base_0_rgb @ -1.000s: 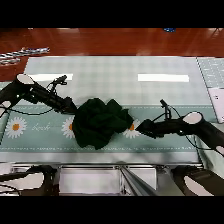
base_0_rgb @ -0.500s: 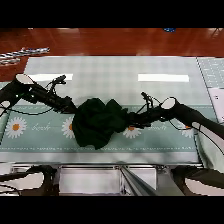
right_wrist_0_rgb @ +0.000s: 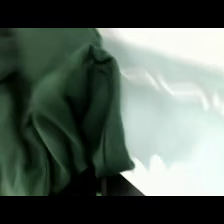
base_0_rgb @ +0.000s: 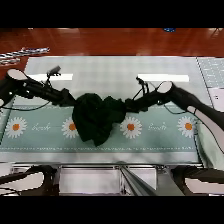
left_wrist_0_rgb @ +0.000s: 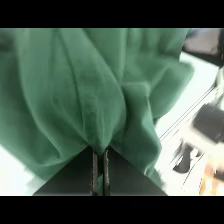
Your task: Fold the shirts.
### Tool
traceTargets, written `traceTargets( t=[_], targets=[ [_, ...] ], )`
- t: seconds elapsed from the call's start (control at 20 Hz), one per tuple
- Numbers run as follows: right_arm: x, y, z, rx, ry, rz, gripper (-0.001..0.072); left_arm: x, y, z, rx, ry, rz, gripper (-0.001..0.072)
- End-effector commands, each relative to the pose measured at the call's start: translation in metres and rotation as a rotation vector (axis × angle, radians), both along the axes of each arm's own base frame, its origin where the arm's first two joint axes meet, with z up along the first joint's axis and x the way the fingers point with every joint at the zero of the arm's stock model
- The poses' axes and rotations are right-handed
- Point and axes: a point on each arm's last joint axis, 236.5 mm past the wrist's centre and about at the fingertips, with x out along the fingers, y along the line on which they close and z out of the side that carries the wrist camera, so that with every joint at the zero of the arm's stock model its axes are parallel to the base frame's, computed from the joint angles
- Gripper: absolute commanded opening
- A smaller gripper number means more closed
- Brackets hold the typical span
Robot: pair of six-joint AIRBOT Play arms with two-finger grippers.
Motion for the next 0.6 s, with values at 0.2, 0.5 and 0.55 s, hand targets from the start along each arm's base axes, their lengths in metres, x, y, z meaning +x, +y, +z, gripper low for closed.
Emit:
traceTargets(
  t=[0.2,0.5,0.55],
  targets=[
    [0.092,-0.096,0.3,-0.151,-0.72,-0.127,0.0019,0.073,0.048,0.287,-0.152,-0.74,0.333,0.0016],
    [-0.029,-0.178,0.528,-0.288,-1.309,-0.345,0.0019,0.0,0.091,0.43,0.123,-1.189,0.504,0.0016],
    [-0.053,-0.191,0.542,-0.314,-1.357,-0.379,0.0019,-0.016,0.094,0.433,0.186,-1.214,0.513,0.0016]
  ],
)
